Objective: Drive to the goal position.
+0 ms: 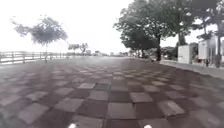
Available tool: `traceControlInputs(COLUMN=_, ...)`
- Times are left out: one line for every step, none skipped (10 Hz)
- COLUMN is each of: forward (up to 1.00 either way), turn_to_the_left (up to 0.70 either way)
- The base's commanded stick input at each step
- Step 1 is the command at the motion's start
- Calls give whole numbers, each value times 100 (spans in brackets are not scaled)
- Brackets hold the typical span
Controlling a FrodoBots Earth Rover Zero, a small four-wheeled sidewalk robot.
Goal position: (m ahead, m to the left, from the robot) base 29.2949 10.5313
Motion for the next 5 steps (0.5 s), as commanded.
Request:
traceControlInputs(forward=83, turn_to_the_left=-1)
traceControlInputs(forward=85, turn_to_the_left=1)
traceControlInputs(forward=85, turn_to_the_left=1)
traceControlInputs(forward=85, turn_to_the_left=1)
traceControlInputs(forward=85, turn_to_the_left=1)
